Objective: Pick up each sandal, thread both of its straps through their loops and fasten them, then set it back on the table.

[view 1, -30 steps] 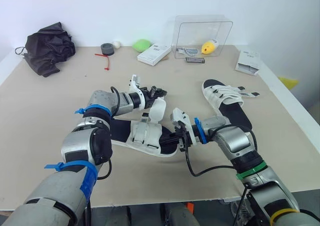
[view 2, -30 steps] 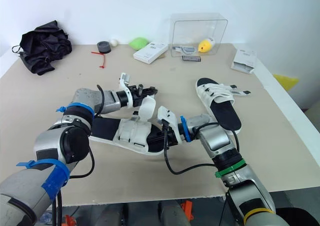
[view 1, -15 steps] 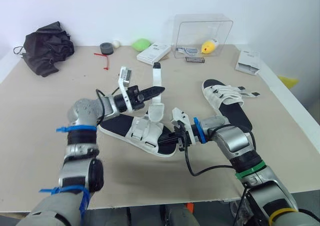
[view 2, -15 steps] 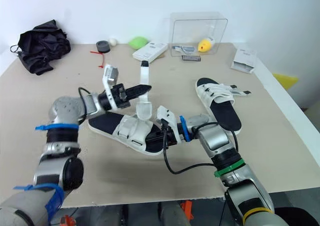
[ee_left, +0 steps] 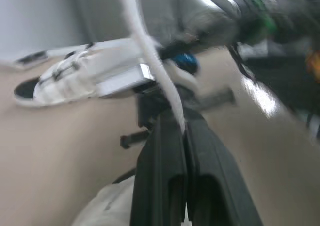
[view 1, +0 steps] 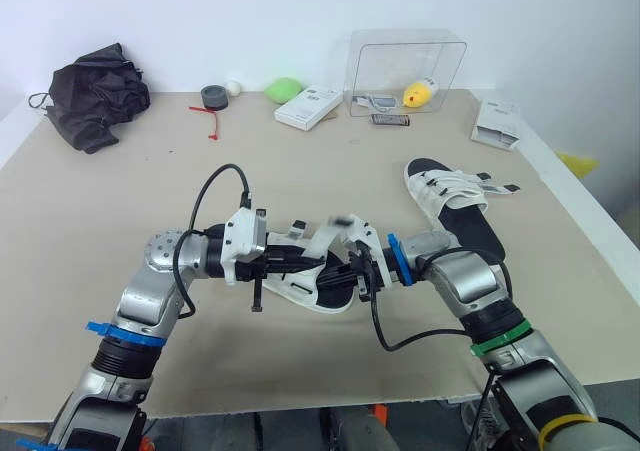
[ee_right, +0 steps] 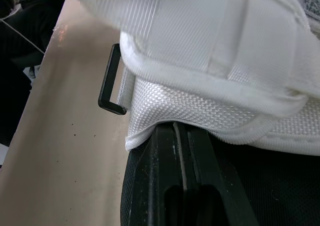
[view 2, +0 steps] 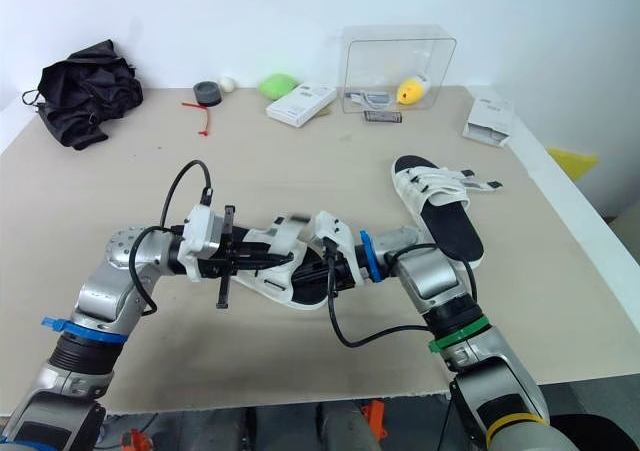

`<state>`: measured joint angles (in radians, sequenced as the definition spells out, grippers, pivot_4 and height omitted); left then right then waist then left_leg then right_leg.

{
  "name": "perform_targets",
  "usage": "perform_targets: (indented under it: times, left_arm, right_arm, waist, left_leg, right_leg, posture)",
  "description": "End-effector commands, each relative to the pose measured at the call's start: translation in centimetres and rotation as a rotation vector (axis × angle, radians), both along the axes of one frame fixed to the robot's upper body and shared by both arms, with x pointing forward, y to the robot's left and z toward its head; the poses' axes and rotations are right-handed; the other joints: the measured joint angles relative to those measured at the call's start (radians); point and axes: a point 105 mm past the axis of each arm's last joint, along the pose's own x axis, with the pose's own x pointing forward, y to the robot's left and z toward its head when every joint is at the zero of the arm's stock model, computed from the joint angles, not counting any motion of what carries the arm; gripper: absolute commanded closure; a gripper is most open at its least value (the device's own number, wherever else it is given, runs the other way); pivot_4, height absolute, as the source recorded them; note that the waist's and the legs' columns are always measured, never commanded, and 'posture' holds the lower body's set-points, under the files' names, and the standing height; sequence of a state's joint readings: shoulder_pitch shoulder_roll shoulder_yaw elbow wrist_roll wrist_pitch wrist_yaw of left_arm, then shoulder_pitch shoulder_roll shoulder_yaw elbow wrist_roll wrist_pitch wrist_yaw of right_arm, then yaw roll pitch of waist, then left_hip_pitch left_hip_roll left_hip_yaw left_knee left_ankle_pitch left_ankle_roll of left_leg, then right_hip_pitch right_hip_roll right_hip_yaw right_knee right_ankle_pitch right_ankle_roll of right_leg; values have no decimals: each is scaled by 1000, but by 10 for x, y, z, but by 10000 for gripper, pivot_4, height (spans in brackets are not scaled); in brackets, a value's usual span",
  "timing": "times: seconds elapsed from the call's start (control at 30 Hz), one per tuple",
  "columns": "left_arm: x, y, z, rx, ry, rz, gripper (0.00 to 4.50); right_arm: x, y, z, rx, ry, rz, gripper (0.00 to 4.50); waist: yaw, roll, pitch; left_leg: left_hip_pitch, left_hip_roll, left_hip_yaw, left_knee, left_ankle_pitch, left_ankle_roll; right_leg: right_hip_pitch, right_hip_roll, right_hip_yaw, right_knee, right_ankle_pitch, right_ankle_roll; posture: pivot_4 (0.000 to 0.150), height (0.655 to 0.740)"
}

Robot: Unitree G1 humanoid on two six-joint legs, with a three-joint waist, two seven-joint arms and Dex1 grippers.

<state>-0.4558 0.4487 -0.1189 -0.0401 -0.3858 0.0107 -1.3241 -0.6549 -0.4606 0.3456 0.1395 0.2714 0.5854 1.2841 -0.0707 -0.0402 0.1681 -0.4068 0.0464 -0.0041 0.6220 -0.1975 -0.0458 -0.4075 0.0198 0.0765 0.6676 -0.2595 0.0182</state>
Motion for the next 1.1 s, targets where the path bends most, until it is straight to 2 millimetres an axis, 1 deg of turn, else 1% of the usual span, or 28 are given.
perform_targets:
  times: [0.03,0.07,0.1,0.17,0.23,0.27,0.3,0.33,0.4,0.5,0.6,0.7,0.77,0.83,0.93,0.97,1.03,1.07,1.1]
  left_arm:
    - [-4,7,10,-7,-170,-35,44595]
    - [-4,9,10,-2,-202,-31,44595]
    - [-3,12,7,27,-272,-22,44595]
    - [-6,20,1,61,-324,-28,44595]
    - [-9,31,-6,87,-305,-22,44595]
    - [-9,34,-6,82,-308,-14,42121]
    - [-10,35,-7,81,-285,-12,38732]
    - [-10,34,-7,81,-284,-12,36644]
    - [-10,34,-8,85,-272,-3,29562]
    - [-9,34,-9,90,-245,23,14344]
    - [-18,36,-16,140,-213,-7,2092]
    - [-23,41,-14,126,-89,8,2092]
    - [-28,48,-16,149,102,28,2092]
    - [-36,57,-18,187,244,34,2092]
    - [-50,75,-23,269,528,51,2092]
    - [-53,81,-26,292,653,78,2092]
    - [-59,85,-29,308,827,108,2092]
    - [-62,85,-31,310,886,116,2092]
    - [-63,83,-33,307,903,123,2092]
  right_arm:
    - [-2,-1,-12,-35,36,4,45000]
    - [-2,-1,-12,-36,35,5,45000]
    - [-3,-1,-12,-37,35,6,45000]
    - [-3,-1,-13,-39,35,9,45000]
    - [-4,-1,-13,-41,36,12,45000]
    - [-4,-1,-13,-41,37,14,45000]
    - [-4,-1,-13,-42,37,15,45000]
    - [-5,-1,-13,-42,37,16,45000]
    - [-5,0,-13,-43,38,20,45000]
    - [-5,1,-13,-44,39,27,45000]
    - [-4,2,-13,-43,39,32,45000]
    - [-4,2,-13,-44,38,36,45000]
    - [-4,2,-13,-45,39,38,45000]
    - [-5,2,-13,-45,39,40,45000]
    - [-5,3,-13,-45,39,41,45000]
    - [-4,3,-13,-44,40,42,45000]
    - [-5,4,-13,-42,41,43,45000]
    - [-5,4,-13,-41,41,43,45000]
    - [-5,4,-13,-41,42,44,45000]
  waist:
    - [0,0,0]
    - [0,0,0]
    - [0,0,0]
    - [0,0,0]
    - [-3,0,0]
    - [-4,0,0]
    - [-2,0,0]
    - [-1,0,0]
    - [0,0,0]
    - [1,0,0]
    - [-1,0,0]
    - [-2,0,0]
    - [-1,0,0]
    - [-4,0,0]
    - [-4,1,1]
    - [-4,0,1]
    - [-4,1,1]
    - [-4,1,1]
    - [-3,1,1]
  left_leg:
    - [0,0,0,0,-1,1]
    - [0,0,0,0,-1,2]
    - [0,0,0,0,-2,3]
    - [0,0,0,0,-2,4]
    - [0,1,0,1,-2,4]
    - [0,1,1,1,-3,4]
    - [0,2,1,1,-3,6]
    - [0,2,0,1,-3,6]
    - [-1,2,-1,2,-3,6]
    - [-1,2,0,4,-3,6]
    - [0,2,0,5,-3,6]
    - [0,3,0,4,-4,7]
    - [0,3,-1,4,-4,7]
    - [0,4,-1,5,-4,7]
    - [1,4,-2,5,-4,7]
    - [1,4,-2,4,-4,7]
    - [1,4,-3,4,-4,7]
    - [1,4,-3,4,-4,7]
    - [2,4,-4,4,-4,7]
  right_leg:
    - [0,0,0,0,0,0]
    - [0,0,0,0,-1,0]
    - [0,0,0,0,-1,0]
    - [0,0,0,0,-1,0]
    - [0,1,0,0,-1,0]
    - [0,1,1,0,-1,0]
    - [0,2,1,0,-1,-1]
    - [0,2,0,0,-2,-1]
    - [0,2,-1,0,-2,-1]
    - [1,1,-1,1,-1,-1]
    - [1,2,-1,1,-1,-1]
    - [0,3,-1,2,-2,-2]
    - [0,3,-2,3,-3,-2]
    - [0,4,-2,4,-3,-3]
    - [0,4,-2,5,-4,-4]
    - [-1,4,-3,7,-5,-5]
    - [-1,4,-4,7,-6,-6]
    - [-1,4,-4,9,-7,-6]
    - [-1,4,-4,9,-7,-6]
  posture:
    - [1500,7400]
    - [1500,7400]
    - [1500,7400]
    - [1500,7400]
    - [1500,7400]
    - [1500,7400]
    - [1500,7400]
    - [1500,7400]
    - [1500,7400]
    - [1500,7400]
    - [1500,7400]
    - [1500,7400]
    - [1500,7400]
    - [1500,7400]
    - [1500,7400]
    - [1500,7400]
    - [1500,7400]
    - [1500,7400]
    - [1500,7400]
